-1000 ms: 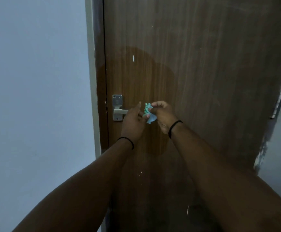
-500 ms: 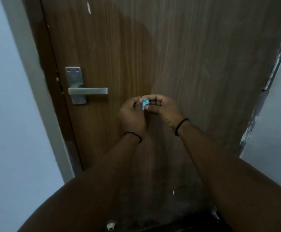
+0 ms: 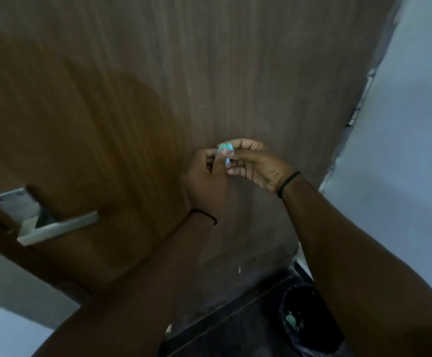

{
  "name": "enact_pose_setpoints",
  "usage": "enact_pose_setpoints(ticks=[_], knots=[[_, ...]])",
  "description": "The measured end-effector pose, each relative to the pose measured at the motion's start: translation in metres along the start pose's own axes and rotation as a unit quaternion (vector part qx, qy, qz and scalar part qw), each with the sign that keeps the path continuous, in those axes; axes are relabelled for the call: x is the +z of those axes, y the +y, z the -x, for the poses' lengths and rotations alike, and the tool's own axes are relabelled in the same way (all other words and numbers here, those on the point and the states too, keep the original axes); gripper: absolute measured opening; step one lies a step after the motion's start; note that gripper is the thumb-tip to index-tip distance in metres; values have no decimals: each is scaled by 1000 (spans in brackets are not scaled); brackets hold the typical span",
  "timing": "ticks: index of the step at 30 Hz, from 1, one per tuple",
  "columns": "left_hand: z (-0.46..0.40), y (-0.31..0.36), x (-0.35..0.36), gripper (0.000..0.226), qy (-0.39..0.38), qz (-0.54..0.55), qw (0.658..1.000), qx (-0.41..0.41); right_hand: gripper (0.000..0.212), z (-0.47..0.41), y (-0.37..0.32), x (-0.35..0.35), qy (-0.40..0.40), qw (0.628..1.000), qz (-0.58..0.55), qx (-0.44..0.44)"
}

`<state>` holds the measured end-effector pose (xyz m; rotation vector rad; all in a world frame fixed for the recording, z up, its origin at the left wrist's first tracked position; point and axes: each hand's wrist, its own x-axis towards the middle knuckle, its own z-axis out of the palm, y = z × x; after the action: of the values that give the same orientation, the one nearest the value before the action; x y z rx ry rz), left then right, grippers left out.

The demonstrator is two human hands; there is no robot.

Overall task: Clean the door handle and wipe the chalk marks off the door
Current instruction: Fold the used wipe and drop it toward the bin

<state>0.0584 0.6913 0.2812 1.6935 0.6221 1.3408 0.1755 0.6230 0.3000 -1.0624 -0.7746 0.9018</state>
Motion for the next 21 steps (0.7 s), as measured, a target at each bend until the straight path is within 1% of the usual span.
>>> enact_pose_setpoints(ticks=[3,6,9,11,13,15,18,20,21], knots=[[3,23,30,10,-96,33,994,-39,22,35,-26,-26,54,998,-35,9],[20,35,65,18,-195,52,978,-58,15,75,-38,-57,144,989,-26,4],[46,35,102,13,-295,52,950,-86,18,116,-41,-89,226,974,21,11],[68,33,126,11,-366,36,923,-111,23,147,-36,-111,300,953,41,29],[96,30,146,14,-442,28,886,-141,21,178,-25,-130,389,919,55,46],[125,24,160,18,-502,-1,855,-130,16,206,-7,-143,461,881,99,50],[171,15,180,20,-575,-75,814,-42,11,247,32,-158,563,805,180,53],[200,5,188,18,-621,-113,775,13,10,271,60,-164,596,761,243,80],[214,-2,192,17,-638,-132,758,35,9,281,75,-167,603,746,266,94]])
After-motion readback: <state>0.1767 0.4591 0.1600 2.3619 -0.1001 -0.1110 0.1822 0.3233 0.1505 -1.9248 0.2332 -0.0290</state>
